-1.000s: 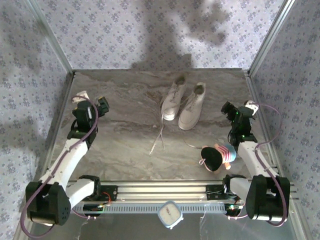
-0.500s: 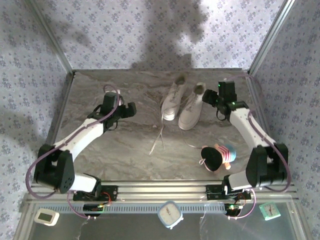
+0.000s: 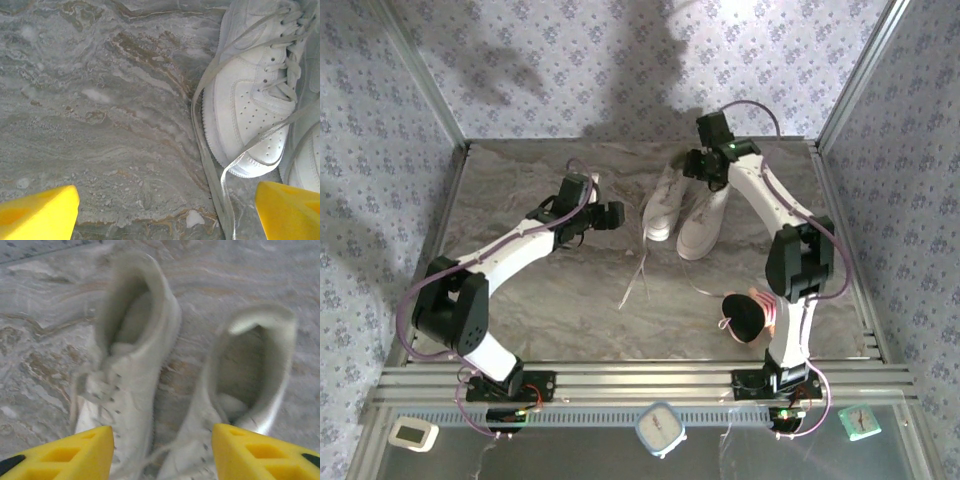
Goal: Tie the shoes
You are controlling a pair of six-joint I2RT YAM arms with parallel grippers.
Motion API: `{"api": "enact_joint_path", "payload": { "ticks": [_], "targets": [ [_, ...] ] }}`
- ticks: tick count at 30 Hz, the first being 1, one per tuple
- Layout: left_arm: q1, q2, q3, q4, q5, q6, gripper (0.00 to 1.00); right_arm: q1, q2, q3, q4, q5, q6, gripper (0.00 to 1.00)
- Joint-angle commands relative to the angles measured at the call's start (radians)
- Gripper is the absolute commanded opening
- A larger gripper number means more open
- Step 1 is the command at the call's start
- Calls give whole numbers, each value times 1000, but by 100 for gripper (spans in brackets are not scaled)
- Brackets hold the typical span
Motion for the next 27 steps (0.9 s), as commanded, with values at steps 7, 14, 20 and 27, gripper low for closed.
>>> {"api": "enact_joint_path", "payload": {
  "ticks": [7, 14, 20, 27],
  "targets": [
    [101, -197, -182, 57, 58, -99, 96, 4, 304, 396, -222, 119, 79, 46],
    [145, -305, -258, 23, 53, -89, 99, -19, 474, 597, -248, 89, 92, 47],
    [150, -337, -274, 3, 50, -82, 99, -40, 589, 712, -234, 26, 86, 48],
    [150, -339, -277, -4, 50, -80, 99, -52, 656, 747, -244, -42, 78, 46]
  ]
}}
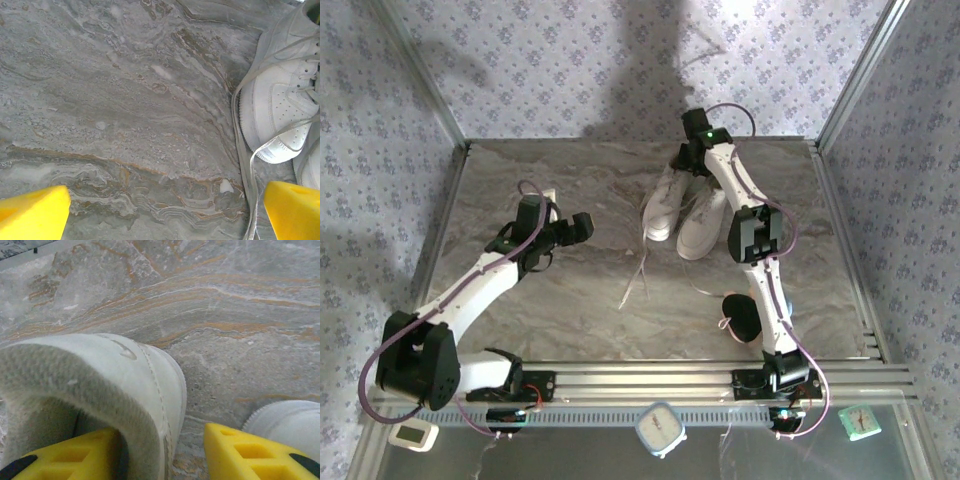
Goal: Tie the shoes
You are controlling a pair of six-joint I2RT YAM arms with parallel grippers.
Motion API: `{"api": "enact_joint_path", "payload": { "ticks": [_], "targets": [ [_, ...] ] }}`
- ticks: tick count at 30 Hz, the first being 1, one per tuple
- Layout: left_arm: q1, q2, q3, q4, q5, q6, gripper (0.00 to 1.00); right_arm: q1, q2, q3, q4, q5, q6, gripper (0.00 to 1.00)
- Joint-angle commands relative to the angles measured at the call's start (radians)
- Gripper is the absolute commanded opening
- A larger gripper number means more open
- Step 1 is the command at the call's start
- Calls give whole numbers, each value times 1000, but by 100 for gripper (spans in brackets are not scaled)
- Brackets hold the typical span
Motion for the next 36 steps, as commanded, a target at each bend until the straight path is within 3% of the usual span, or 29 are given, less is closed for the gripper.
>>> {"api": "enact_joint_path", "payload": {
  "ticks": [1, 8, 10, 15, 26, 36],
  "targets": [
    [6, -20, -5, -12, 13, -3, 99, -1, 31, 30, -46, -53, 3, 43],
    [6, -32, -19, 5, 40, -4, 100, 7, -53, 34, -50, -86, -1, 13],
    [6, -43, -22, 30, 96, 6, 100, 19, -106, 31, -48, -83, -15, 0],
    [0, -91, -22, 73, 171, 23, 99, 66, -263, -14, -24, -63, -73, 0],
    [-66, -218, -2, 116, 239, 99, 100, 260, -716, -307, 155, 121, -296, 0],
    [-207, -388, -140, 420, 358, 327, 100, 371, -993, -410, 239, 186, -383, 0]
  ]
}}
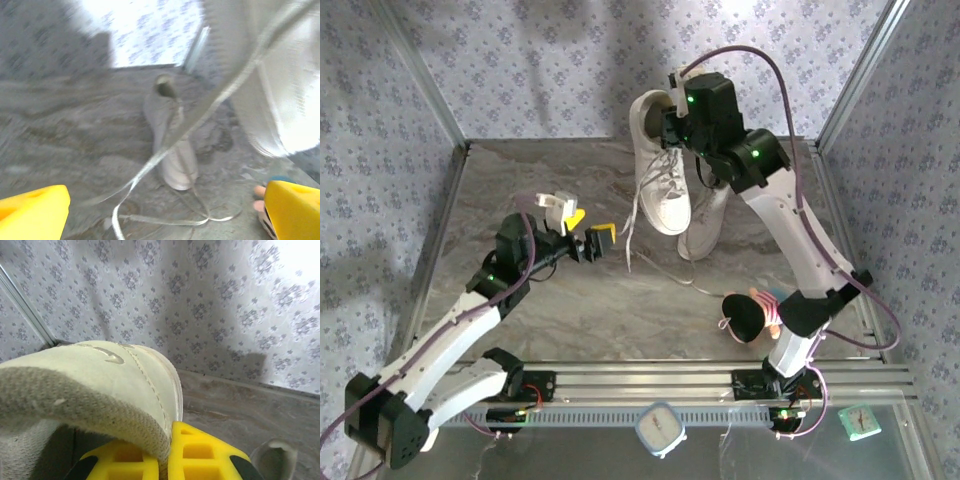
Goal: Tie the shoes
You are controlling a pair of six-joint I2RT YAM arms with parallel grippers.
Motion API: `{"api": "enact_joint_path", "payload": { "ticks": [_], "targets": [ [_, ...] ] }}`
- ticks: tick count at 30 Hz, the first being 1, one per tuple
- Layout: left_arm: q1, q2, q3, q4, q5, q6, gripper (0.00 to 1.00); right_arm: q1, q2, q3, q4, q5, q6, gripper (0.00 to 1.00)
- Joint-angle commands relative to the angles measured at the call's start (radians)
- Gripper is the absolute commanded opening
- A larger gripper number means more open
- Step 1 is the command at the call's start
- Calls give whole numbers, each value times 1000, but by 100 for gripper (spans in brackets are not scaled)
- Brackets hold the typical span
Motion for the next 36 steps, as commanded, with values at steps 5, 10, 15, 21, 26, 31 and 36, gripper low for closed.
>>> {"api": "enact_joint_path", "payload": {
  "ticks": [5, 10, 15, 21, 26, 31, 36],
  "targets": [
    [-114, -30, -22, 158, 141, 201, 100, 55, -210, -96, 157, 43, -55, 0],
    [-178, 51, 23, 157, 148, 244, 100, 63, -327, -192, 262, 8, -65, 0],
    [-214, 109, 56, 214, 172, 236, 98, 65, -426, -317, 374, -11, -70, 0],
    [-251, 182, 98, 250, 207, 236, 99, 63, -485, -367, 412, 5, -33, 0],
    [-306, 247, 123, 302, 234, 226, 100, 63, -514, -391, 427, 60, 14, 0],
    [-360, 306, 132, 354, 230, 228, 100, 61, -527, -402, 435, 123, 73, 0],
    [-368, 359, 115, 450, 197, 177, 100, 60, -546, -423, 457, 150, 141, 0]
  ]
}}
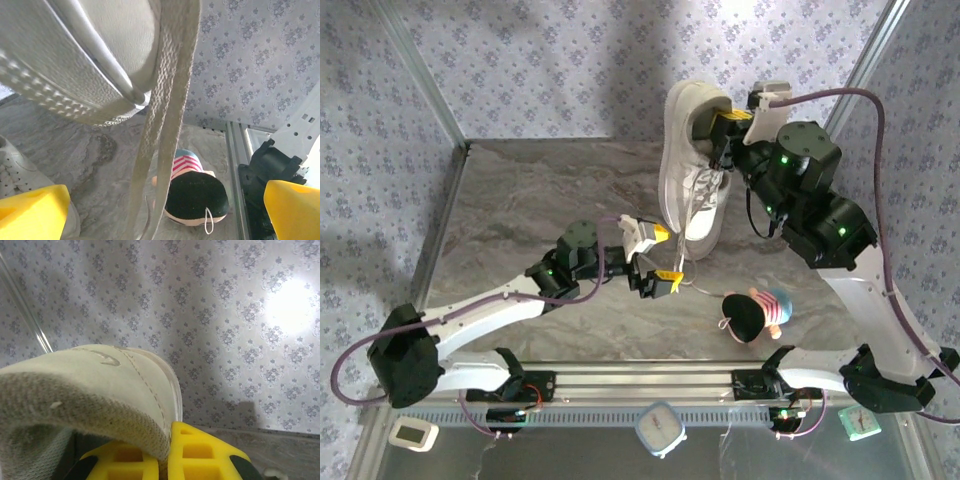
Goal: Tie the shoes
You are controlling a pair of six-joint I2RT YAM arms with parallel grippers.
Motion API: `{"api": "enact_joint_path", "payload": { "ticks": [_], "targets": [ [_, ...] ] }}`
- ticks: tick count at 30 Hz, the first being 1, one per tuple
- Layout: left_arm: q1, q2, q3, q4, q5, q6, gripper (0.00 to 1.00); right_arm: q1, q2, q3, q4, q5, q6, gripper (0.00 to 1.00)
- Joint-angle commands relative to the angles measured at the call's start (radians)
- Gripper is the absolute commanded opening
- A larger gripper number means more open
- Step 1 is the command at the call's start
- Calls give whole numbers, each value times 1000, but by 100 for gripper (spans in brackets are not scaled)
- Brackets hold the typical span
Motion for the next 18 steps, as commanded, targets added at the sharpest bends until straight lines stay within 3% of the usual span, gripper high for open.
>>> {"api": "enact_joint_path", "payload": {
  "ticks": [1, 7, 11, 18],
  "targets": [
    [-9, 31, 19, 135, -13, -34, 100, 1, -55, 0, 161, 56, 95, 0],
    [-18, 101, 14, 209, -46, -75, 96, -11, -71, -21, 192, 109, 153, 0],
    [-18, 118, -23, 252, -53, -94, 74, -28, -73, -9, 181, 133, 174, 0],
    [-19, 165, -59, 307, -27, -149, 47, -53, -82, 0, 176, 137, 198, 0]
  ]
}}
